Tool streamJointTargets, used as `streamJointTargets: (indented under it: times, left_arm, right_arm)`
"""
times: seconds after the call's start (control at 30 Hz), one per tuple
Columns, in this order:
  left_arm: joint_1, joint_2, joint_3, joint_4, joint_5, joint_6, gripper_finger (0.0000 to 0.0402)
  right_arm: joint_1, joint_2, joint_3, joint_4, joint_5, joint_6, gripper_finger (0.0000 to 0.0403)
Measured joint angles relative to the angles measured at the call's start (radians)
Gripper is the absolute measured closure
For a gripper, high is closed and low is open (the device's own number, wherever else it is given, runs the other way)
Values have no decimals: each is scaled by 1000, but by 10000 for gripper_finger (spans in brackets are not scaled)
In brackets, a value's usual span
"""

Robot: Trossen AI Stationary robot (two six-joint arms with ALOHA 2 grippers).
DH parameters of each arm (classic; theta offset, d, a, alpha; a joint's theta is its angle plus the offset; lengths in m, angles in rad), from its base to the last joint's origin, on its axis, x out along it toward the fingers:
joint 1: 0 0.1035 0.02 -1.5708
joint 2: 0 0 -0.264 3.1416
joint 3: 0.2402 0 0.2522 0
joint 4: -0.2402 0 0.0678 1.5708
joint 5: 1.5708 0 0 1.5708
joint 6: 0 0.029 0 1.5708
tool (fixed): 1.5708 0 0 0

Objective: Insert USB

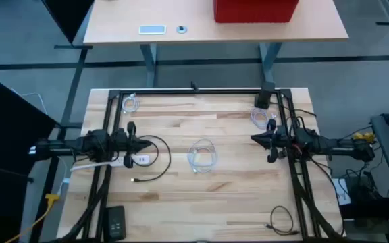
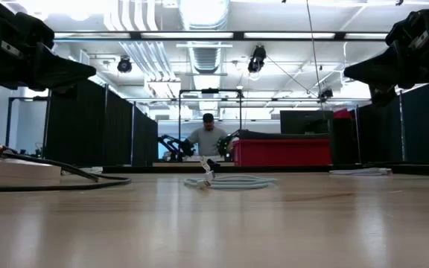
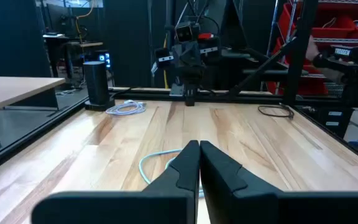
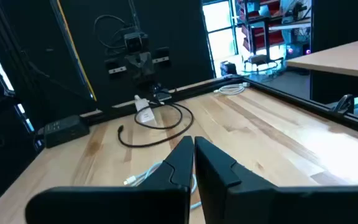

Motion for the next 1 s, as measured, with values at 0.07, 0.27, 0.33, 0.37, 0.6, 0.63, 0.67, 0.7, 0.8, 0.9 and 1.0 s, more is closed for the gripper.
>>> streamJointTargets:
  times: [0.07, 0.27, 0.33, 0.37, 0.6, 0.63, 0.67, 0.7, 0.8, 0.9, 1.0]
  left_arm:
    - [0, 0, 0, 0, 0, 0, 402]
    - [0, 0, 0, 0, 0, 0, 402]
    - [0, 0, 0, 0, 0, 0, 402]
    - [0, 0, 0, 0, 0, 0, 402]
    - [0, 0, 0, 0, 0, 0, 402]
    - [0, 0, 0, 0, 0, 0, 402]
    - [0, 0, 0, 0, 0, 0, 402]
    - [0, 0, 0, 0, 0, 0, 402]
    - [0, 0, 0, 0, 0, 0, 402]
    - [0, 0, 0, 0, 0, 0, 402]
    - [0, 0, 0, 0, 0, 0, 402]
  right_arm:
    - [0, 0, 0, 0, 0, 0, 403]
    - [0, 0, 0, 0, 0, 0, 403]
    - [0, 0, 0, 0, 0, 0, 403]
    - [0, 0, 0, 0, 0, 0, 403]
    - [0, 0, 0, 0, 0, 0, 403]
    - [0, 0, 0, 0, 0, 0, 403]
    - [0, 0, 0, 0, 0, 0, 403]
    - [0, 0, 0, 0, 0, 0, 403]
    - [0, 0, 0, 0, 0, 0, 403]
    - [0, 0, 0, 0, 0, 0, 403]
    - [0, 0, 0, 22, 2, -1, 403]
